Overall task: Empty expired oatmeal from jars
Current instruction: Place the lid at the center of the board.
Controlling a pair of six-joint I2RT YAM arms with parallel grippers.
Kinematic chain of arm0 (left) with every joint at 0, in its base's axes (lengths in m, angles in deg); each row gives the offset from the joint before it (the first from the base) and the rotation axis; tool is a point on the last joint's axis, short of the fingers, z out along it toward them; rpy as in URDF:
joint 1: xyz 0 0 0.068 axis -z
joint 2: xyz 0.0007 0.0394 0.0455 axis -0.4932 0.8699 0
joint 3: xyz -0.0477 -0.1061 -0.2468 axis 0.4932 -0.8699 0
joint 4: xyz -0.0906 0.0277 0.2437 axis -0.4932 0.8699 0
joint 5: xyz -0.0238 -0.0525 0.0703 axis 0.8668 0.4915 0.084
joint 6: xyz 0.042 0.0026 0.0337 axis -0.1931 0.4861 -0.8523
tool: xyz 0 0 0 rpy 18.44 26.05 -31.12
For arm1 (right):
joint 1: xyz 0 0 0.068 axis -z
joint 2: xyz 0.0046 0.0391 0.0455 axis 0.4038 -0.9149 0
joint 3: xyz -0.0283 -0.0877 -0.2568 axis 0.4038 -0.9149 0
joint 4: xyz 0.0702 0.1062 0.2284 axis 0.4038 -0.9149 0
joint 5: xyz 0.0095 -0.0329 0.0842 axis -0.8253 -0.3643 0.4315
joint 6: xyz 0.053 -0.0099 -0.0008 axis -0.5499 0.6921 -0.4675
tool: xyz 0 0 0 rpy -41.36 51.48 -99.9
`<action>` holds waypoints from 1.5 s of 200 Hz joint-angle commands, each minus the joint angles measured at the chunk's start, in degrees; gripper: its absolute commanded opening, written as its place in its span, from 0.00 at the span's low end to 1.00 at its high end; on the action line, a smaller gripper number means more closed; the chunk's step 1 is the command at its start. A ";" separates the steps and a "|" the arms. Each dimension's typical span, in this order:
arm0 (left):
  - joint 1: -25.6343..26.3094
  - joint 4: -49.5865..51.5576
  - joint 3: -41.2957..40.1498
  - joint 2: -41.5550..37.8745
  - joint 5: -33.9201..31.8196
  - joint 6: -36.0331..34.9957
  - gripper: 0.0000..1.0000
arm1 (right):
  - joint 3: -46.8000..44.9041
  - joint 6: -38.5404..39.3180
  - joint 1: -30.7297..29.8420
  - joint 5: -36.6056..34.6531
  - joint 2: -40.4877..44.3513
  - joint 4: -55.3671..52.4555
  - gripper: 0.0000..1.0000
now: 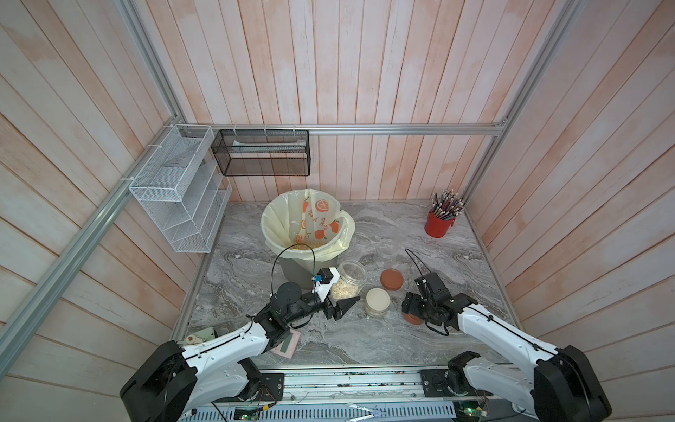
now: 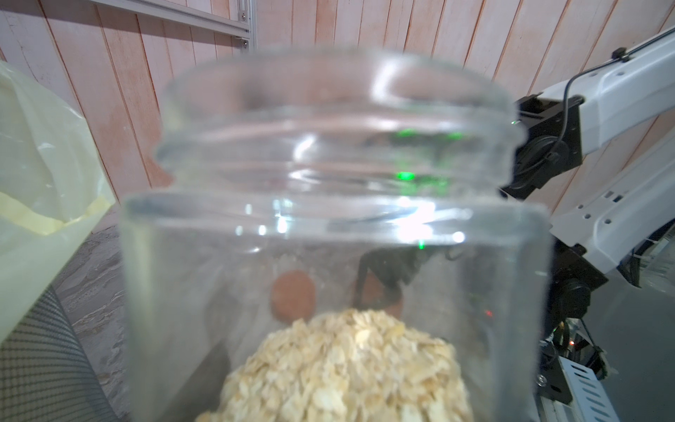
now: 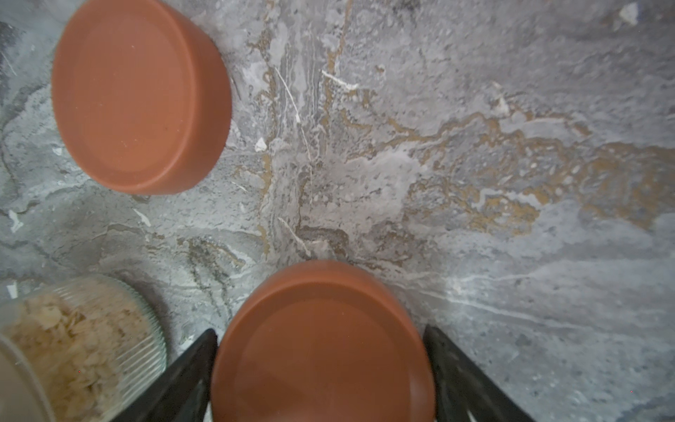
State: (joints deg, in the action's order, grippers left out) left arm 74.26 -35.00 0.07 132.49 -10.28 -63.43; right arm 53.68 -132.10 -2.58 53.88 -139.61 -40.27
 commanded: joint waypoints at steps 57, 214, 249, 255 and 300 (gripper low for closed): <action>0.38 -5.60 2.09 -2.39 -0.66 0.01 0.04 | 2.90 -1.76 -3.90 -3.43 -6.08 0.07 0.85; 0.38 -1.75 0.98 -7.63 -1.90 -0.14 0.04 | 11.49 -3.89 -5.67 -9.93 6.52 -12.11 0.98; 0.38 2.31 1.84 -9.79 -3.15 0.06 0.04 | 14.75 -3.41 -5.94 -8.73 11.85 -13.22 0.98; 0.33 2.76 1.74 -10.37 -3.51 0.28 0.04 | 15.18 -3.48 -5.90 -8.09 12.62 -13.00 0.98; 0.38 8.08 2.29 -14.00 -6.22 0.71 0.04 | 21.56 3.76 -6.83 1.42 12.94 -9.13 0.98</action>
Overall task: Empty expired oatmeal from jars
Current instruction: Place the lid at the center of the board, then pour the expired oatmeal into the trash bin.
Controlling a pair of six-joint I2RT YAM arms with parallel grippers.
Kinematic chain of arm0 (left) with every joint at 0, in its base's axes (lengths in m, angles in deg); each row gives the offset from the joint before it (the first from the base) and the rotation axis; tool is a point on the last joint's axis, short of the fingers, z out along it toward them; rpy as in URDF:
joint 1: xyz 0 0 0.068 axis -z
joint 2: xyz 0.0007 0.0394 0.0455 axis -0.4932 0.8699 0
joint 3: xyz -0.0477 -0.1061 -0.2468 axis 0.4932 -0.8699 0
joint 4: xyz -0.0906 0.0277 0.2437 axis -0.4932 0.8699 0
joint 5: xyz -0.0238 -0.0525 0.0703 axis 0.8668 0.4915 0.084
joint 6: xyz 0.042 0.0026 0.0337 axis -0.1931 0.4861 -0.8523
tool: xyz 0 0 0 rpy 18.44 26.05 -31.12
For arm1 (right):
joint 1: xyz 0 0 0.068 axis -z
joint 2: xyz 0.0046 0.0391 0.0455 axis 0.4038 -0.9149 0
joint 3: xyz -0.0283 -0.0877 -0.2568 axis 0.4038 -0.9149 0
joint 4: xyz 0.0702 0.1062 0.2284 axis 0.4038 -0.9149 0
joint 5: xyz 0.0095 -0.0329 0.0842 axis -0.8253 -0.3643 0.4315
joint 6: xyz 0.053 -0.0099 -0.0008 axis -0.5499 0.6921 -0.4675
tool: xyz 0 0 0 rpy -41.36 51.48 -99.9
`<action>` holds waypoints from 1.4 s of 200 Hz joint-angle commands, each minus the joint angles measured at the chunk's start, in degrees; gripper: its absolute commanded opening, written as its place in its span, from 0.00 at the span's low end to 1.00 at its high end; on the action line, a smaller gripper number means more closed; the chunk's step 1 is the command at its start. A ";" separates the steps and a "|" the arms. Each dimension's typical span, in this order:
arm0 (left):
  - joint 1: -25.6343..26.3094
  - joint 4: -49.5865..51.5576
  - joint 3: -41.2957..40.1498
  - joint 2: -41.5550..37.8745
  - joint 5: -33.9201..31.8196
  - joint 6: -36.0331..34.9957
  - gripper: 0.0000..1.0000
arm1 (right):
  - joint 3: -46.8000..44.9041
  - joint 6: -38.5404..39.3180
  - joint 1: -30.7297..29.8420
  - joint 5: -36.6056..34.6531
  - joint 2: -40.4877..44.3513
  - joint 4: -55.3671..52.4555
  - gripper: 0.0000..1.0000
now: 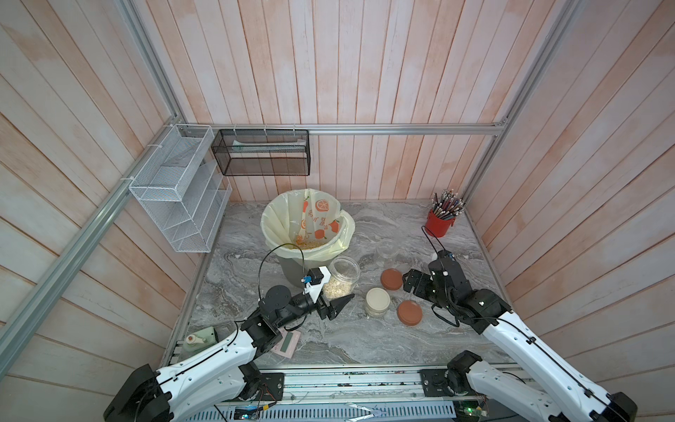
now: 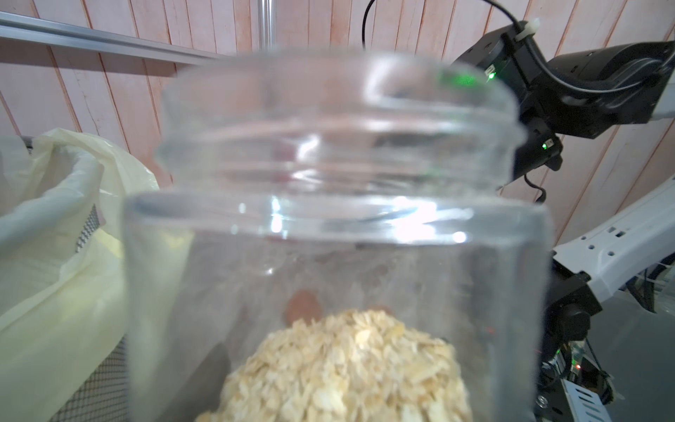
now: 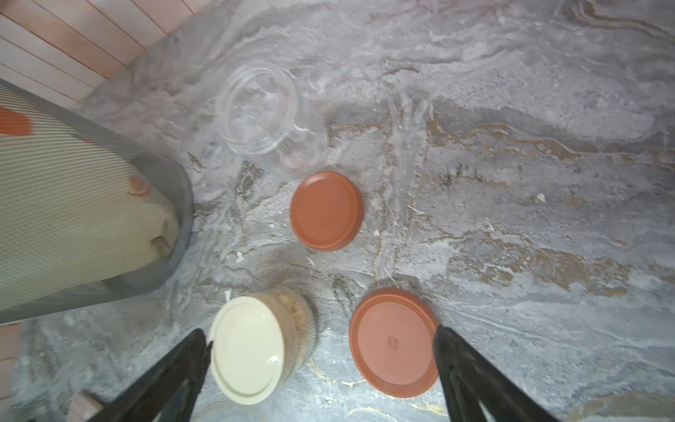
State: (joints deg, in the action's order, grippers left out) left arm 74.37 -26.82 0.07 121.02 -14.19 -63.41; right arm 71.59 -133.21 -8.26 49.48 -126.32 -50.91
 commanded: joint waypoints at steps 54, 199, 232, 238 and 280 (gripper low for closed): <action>0.25 5.97 4.05 -5.50 -6.31 1.11 0.04 | 7.72 8.75 -7.56 7.12 -1.18 6.69 0.98; -0.29 15.20 10.45 -7.82 -15.34 2.65 0.04 | 11.17 10.79 -10.18 26.02 -2.49 25.37 0.96; -3.08 16.92 12.68 -7.43 -14.76 2.15 0.04 | 10.85 15.63 -13.23 27.01 -3.07 29.41 0.92; -4.03 17.05 12.99 -7.29 -13.91 2.24 0.04 | 10.71 16.58 -13.88 26.80 -3.16 30.16 0.92; -9.84 19.52 17.25 -5.92 -9.16 0.20 0.04 | 10.54 22.79 -19.52 24.08 -4.39 36.00 0.93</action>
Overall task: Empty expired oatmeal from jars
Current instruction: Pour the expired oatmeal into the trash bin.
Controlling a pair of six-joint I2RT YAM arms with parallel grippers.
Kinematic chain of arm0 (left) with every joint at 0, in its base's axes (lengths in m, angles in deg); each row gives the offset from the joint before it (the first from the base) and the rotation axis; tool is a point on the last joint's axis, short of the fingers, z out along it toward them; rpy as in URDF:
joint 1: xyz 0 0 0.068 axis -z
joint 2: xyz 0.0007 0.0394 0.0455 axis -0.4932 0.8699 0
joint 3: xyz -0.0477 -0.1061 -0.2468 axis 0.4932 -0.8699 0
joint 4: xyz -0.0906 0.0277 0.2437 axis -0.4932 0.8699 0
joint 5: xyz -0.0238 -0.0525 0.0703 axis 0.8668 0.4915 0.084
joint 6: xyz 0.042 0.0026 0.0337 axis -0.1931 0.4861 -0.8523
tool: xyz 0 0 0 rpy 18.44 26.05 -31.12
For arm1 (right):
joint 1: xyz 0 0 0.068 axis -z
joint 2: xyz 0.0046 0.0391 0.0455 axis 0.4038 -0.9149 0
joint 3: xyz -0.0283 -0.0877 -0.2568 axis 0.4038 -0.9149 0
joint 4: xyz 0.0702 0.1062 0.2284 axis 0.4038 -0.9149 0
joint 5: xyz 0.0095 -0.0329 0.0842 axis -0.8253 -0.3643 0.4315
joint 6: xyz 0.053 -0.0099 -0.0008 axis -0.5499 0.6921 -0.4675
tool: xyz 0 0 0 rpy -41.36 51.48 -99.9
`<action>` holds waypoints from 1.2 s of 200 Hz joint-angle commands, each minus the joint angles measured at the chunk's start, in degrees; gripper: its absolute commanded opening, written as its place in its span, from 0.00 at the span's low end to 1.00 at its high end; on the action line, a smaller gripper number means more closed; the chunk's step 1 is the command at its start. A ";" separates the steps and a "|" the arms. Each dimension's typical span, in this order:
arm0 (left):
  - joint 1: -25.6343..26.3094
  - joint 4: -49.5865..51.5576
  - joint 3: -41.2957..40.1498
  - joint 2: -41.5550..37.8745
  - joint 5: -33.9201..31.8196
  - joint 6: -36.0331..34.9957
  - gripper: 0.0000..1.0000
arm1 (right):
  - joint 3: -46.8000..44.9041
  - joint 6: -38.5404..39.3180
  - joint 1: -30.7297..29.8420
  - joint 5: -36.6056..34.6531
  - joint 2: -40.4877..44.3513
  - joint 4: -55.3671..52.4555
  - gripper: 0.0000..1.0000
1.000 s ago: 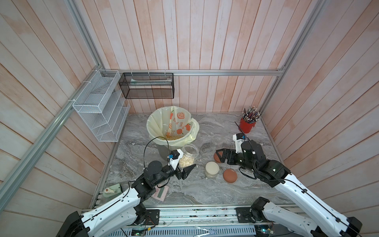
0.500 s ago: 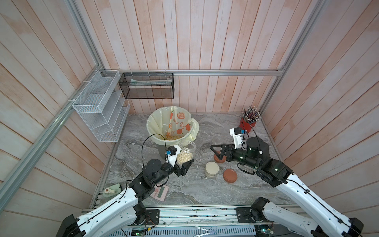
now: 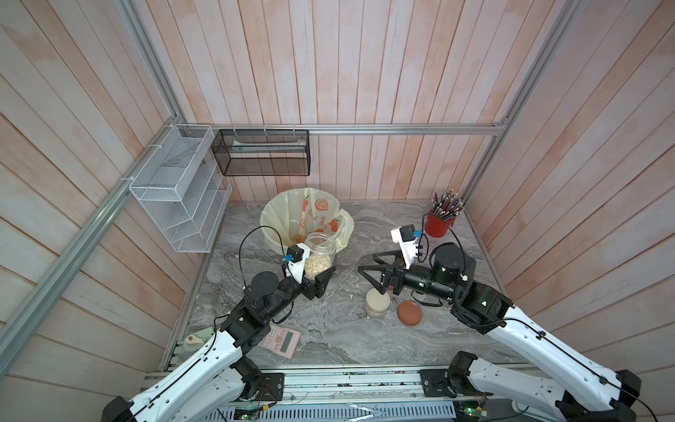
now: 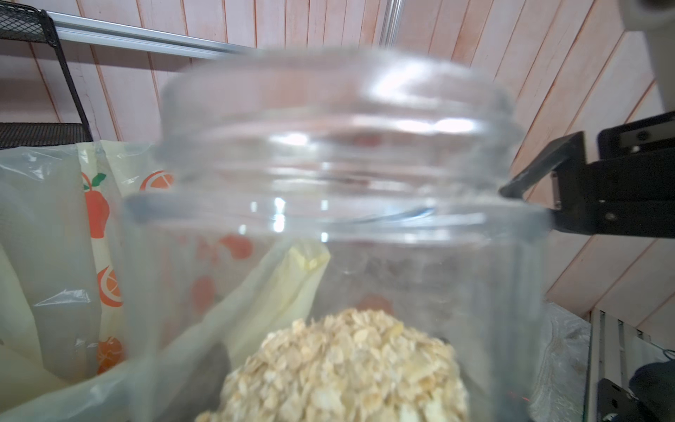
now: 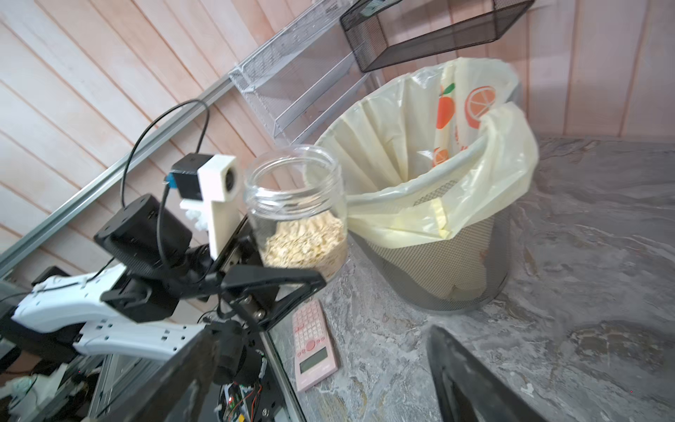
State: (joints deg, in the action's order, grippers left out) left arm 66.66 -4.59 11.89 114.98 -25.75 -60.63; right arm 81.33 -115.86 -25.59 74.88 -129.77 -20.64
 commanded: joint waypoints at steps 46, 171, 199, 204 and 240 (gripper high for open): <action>-6.60 1.19 11.46 2.36 7.38 -4.55 0.04 | 4.29 8.57 -3.46 -1.95 -7.48 11.65 0.93; -14.43 0.43 16.19 6.20 15.73 -5.95 0.04 | 20.46 10.91 -3.35 -2.30 -25.34 14.63 0.93; -15.98 0.65 17.72 7.95 17.53 -6.73 0.04 | 26.40 10.61 -3.16 -2.53 -29.73 11.54 0.93; -16.15 0.61 17.89 8.17 17.69 -6.84 0.04 | 27.03 10.68 -3.15 -2.16 -30.59 11.61 0.93; -17.88 -1.16 18.03 9.83 19.69 -6.51 0.04 | 31.45 9.57 -2.76 -0.20 -35.73 11.96 0.93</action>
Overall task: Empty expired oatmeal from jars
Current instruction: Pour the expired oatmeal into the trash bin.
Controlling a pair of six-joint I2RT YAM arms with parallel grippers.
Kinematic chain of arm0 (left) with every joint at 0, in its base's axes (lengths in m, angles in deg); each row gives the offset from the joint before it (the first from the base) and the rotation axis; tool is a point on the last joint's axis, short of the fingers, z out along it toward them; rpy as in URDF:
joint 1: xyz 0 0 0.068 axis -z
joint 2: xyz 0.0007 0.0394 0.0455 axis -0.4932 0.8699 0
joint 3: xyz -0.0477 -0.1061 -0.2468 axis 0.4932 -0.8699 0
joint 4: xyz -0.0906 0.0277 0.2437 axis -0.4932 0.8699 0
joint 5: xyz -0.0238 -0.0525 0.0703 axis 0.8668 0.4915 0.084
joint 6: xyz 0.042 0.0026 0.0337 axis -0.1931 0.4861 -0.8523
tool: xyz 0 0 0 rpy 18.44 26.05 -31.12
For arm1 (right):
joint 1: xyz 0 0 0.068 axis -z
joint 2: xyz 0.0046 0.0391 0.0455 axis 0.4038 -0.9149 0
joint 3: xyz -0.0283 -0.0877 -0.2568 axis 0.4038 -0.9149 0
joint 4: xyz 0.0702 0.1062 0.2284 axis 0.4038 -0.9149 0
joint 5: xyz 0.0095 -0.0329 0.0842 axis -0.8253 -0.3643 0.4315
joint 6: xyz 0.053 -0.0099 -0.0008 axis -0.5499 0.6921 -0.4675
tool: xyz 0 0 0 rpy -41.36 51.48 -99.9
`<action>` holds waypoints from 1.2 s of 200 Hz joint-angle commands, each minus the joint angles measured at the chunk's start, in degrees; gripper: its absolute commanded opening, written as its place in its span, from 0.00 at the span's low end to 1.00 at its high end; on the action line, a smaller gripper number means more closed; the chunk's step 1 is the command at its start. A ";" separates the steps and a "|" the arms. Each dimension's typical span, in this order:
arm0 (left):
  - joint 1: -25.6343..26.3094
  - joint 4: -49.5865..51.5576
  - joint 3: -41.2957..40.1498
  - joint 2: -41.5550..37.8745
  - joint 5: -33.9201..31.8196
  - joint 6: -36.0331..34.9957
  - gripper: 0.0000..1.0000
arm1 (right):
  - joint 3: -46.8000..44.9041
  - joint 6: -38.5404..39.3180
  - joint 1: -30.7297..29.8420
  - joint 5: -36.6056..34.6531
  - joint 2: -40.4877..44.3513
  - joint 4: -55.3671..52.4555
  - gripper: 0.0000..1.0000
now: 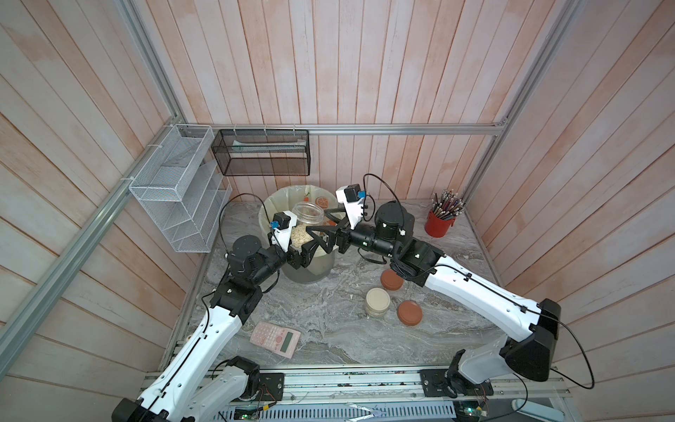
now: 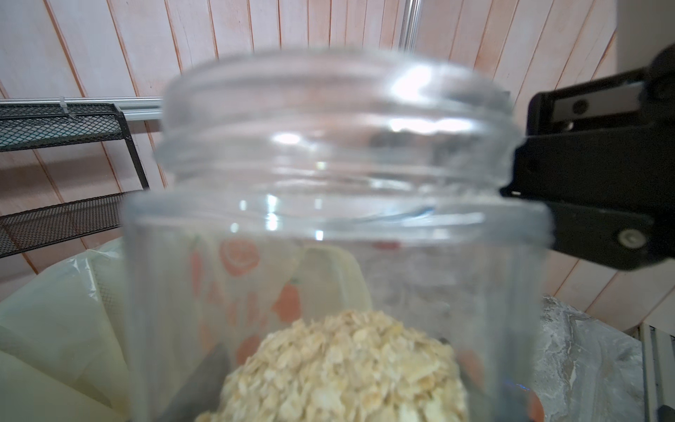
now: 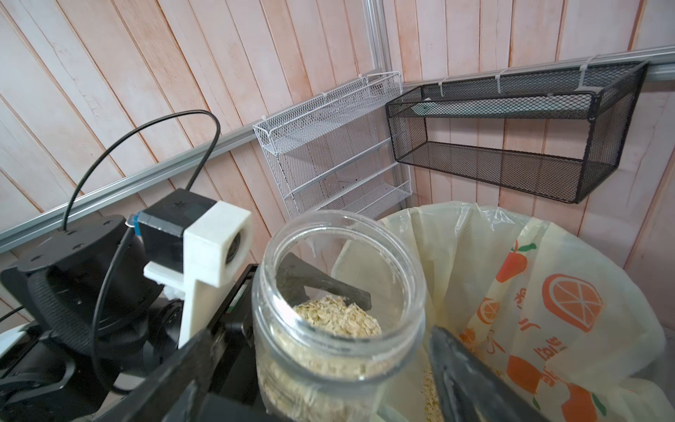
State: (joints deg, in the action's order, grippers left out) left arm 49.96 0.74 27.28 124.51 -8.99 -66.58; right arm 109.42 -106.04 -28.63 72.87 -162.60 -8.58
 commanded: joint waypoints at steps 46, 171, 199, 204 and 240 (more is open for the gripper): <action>-3.48 -9.65 2.69 1.65 5.38 0.06 0.04 | 7.20 -2.34 0.68 3.49 -7.56 0.96 0.93; -7.39 -15.47 2.73 5.62 10.39 1.74 0.04 | 17.44 -5.49 1.79 5.72 -18.02 1.49 0.95; -8.14 -16.00 2.79 6.32 10.99 2.17 0.04 | 17.84 -6.81 2.42 6.96 -18.41 2.84 0.95; -8.28 -16.07 2.75 6.37 11.07 2.31 0.04 | 17.81 -6.99 2.39 7.01 -18.40 3.07 0.95; -8.89 -17.03 2.71 6.79 12.34 3.17 0.04 | 18.34 -7.86 2.64 8.06 -19.09 3.62 0.95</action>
State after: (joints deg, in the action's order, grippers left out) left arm 41.54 -9.97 27.28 131.62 1.48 -64.45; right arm 125.42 -112.60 -26.29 79.21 -180.55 -7.24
